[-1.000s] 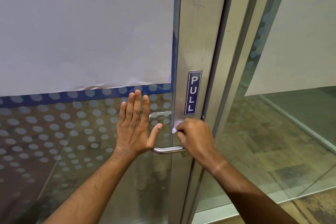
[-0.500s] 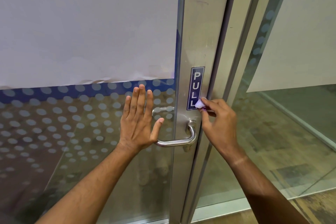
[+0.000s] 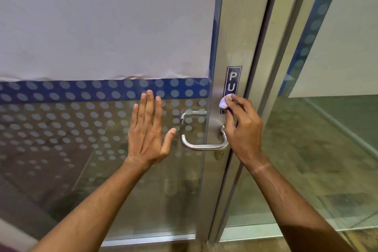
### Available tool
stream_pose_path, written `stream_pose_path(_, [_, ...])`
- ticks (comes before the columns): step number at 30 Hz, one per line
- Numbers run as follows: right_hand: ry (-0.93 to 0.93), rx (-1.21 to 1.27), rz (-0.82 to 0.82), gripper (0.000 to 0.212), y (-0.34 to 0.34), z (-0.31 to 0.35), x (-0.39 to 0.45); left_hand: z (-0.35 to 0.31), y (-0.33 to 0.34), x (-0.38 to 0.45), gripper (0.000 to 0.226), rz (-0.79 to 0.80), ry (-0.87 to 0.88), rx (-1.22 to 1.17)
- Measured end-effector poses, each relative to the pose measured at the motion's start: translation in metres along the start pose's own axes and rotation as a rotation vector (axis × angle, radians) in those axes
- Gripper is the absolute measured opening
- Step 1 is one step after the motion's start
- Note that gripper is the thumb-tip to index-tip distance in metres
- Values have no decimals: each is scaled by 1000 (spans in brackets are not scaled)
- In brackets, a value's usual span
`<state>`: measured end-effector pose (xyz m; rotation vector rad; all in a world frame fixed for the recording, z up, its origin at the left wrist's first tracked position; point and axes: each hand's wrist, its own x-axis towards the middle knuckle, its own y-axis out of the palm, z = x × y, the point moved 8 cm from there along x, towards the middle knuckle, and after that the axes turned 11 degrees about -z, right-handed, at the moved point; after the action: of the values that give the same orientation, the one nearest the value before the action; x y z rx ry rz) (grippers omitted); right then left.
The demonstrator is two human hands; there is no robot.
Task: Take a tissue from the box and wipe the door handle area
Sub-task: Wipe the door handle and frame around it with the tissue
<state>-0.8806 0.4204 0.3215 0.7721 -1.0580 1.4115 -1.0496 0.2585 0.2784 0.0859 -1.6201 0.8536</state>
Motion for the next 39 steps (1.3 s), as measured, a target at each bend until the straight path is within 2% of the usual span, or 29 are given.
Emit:
stream_pose_path(7, [-36, 108, 44, 34, 17, 33, -5, 25, -39, -14, 90, 36, -67, 111])
stream_pose_path(15, [-219, 273, 28, 33, 53, 116, -33, 72, -103, -50, 93, 64, -146, 271])
stream_pose_path(22, [-324, 478, 153, 42, 97, 230, -82, 152, -183, -100, 94, 91, -269, 455])
stream_pose_path(29, [-379, 650, 267, 32, 139, 365, -160, 248, -268, -184, 93, 172, -394, 602])
stream_pose_path(35, [-374, 716, 401, 35, 178, 472, -242, 330, -321, -267, 93, 278, -472, 626])
stream_pose_path(39, [-350, 736, 515, 35, 203, 520, -296, 372, -339, -312, 94, 347, -543, 625])
